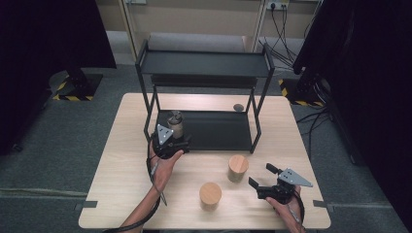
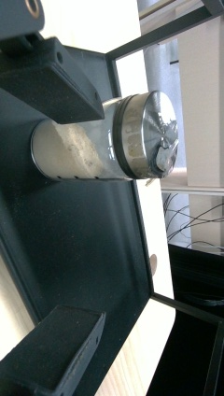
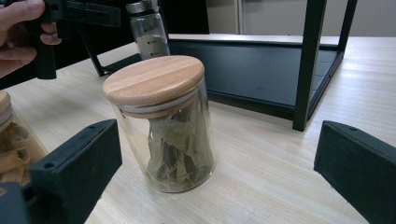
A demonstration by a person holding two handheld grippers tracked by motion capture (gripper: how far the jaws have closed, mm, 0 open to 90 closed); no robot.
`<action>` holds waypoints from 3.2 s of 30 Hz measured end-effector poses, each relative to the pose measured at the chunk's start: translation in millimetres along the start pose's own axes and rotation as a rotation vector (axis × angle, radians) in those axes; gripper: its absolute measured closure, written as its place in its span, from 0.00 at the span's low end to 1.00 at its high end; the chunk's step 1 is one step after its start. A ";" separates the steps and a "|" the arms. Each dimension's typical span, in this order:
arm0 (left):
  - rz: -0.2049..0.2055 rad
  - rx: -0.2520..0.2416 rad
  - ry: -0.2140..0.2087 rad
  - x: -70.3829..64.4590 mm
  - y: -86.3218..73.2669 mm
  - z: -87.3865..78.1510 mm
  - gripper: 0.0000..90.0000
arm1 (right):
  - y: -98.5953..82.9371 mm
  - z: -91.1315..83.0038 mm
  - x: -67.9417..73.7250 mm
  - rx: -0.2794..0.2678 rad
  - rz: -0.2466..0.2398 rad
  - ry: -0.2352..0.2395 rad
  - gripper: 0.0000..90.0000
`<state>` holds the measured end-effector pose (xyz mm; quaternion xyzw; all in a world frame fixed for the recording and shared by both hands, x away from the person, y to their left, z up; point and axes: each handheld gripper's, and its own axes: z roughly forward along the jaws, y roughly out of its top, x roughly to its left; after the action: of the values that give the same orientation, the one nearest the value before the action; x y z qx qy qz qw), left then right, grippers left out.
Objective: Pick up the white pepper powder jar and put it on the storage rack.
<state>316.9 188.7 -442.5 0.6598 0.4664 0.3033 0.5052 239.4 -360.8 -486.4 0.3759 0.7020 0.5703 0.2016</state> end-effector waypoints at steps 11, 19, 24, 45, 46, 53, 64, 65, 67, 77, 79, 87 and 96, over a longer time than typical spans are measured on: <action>0.008 -0.010 -0.023 -2.6 -9.2 -10.6 0.05 | 0.0 0.0 0.1 0.000 0.001 -0.001 0.01; 0.010 -0.012 -0.033 -2.5 -15.8 -18.3 0.05 | 0.1 0.0 0.4 0.000 -0.003 -0.001 0.01; 0.020 -0.014 -0.042 -3.2 -18.8 -23.3 0.05 | -0.1 0.1 0.5 0.000 -0.002 -0.002 0.01; 0.008 -0.021 -0.068 -3.9 -32.8 -43.4 0.04 | 0.1 0.1 0.8 0.001 -0.002 -0.004 0.01; 0.007 -0.021 -0.068 -4.0 -33.2 -44.0 0.04 | 0.2 0.1 0.8 0.001 -0.003 -0.004 0.01; 0.007 -0.023 -0.076 -4.2 -36.4 -49.8 0.05 | 0.2 0.1 1.0 0.001 -0.003 -0.004 0.01; 0.007 -0.029 -0.093 -6.0 -41.0 -58.0 0.04 | 0.2 0.2 1.0 0.001 -0.004 -0.004 0.01; 0.006 -0.029 -0.095 -6.6 -41.5 -58.6 0.04 | 0.2 0.2 0.9 0.001 -0.003 -0.004 0.01; 0.007 -0.029 -0.099 -7.4 -42.2 -59.2 0.04 | 0.2 0.2 1.0 0.001 -0.003 -0.004 0.01; 0.009 -0.028 -0.109 -10.3 -45.0 -63.2 0.04 | 0.2 0.2 1.0 0.001 -0.004 -0.004 0.01; 0.009 -0.029 -0.111 -10.9 -45.7 -64.6 0.04 | 0.2 0.2 1.1 0.001 -0.004 -0.004 0.01; 0.015 -0.024 -0.118 -12.7 -48.6 -67.7 0.04 | 0.3 0.3 1.1 0.002 -0.004 -0.004 0.01; 0.021 -0.017 -0.128 -15.2 -52.4 -70.7 0.04 | 0.3 0.2 1.1 0.002 -0.003 -0.005 0.01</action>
<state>233.3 204.6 -469.5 0.6783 0.4236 0.2699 0.5363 238.9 -359.8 -486.1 0.3764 0.7025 0.5685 0.2039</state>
